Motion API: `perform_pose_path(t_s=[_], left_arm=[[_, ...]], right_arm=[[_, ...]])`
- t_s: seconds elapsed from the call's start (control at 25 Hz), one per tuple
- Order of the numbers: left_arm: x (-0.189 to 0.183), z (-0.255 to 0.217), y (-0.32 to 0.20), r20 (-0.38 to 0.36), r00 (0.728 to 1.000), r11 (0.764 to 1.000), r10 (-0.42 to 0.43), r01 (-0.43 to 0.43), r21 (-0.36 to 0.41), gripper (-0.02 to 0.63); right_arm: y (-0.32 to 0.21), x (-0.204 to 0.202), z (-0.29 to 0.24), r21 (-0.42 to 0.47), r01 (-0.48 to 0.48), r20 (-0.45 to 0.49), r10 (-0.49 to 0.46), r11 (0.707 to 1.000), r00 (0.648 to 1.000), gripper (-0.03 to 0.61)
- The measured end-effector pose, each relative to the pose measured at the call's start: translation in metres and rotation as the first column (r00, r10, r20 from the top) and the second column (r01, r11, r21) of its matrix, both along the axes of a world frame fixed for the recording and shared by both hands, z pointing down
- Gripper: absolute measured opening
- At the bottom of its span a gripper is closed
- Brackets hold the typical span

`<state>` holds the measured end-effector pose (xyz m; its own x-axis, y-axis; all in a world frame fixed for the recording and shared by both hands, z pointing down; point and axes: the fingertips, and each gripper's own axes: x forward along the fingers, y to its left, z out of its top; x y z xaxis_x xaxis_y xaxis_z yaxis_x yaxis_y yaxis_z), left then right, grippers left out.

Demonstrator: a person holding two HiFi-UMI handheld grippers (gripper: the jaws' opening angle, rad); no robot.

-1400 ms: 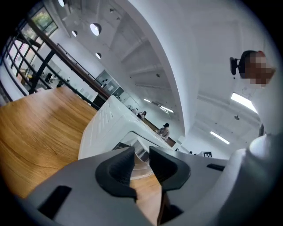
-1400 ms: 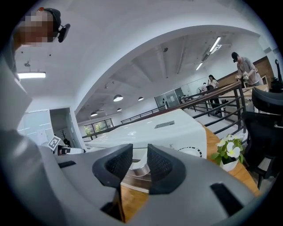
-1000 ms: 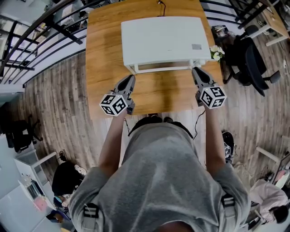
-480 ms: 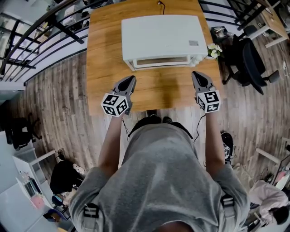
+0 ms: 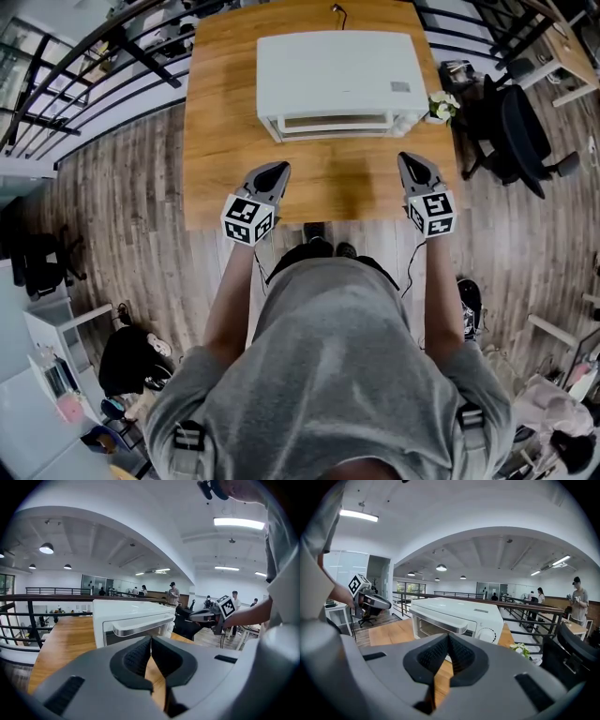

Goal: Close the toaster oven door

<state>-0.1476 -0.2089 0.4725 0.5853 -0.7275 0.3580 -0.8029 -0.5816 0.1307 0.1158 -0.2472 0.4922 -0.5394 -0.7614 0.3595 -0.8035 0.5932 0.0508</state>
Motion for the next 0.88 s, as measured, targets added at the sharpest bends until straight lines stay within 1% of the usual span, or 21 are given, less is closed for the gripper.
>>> perform_pose_path(t_s=[0.16,0.32,0.6,0.88], left_arm=[[0.002,-0.001,0.006,0.012,1.0,1.0,-0.008,0.008,0.002,0.021],[0.009,-0.003,0.012,0.005,1.0,1.0,-0.017,0.017,0.005,0.023],[0.024,-0.002,0.023,0.008,1.0,1.0,-0.026,0.026,0.007,0.022],[0.026,-0.011,0.034,0.01,1.0,1.0,-0.03,0.03,0.008,0.023]], right_arm=[[0.004,0.002,-0.001,0.0,0.017,0.004,-0.017,1.0,1.0,0.005],[0.011,0.005,-0.001,0.001,0.034,0.002,-0.034,0.999,0.999,0.005],[0.021,0.019,0.001,0.004,0.043,0.004,-0.043,0.999,0.999,0.005],[0.028,0.019,-0.009,0.011,0.046,0.014,-0.046,0.999,0.999,0.005]])
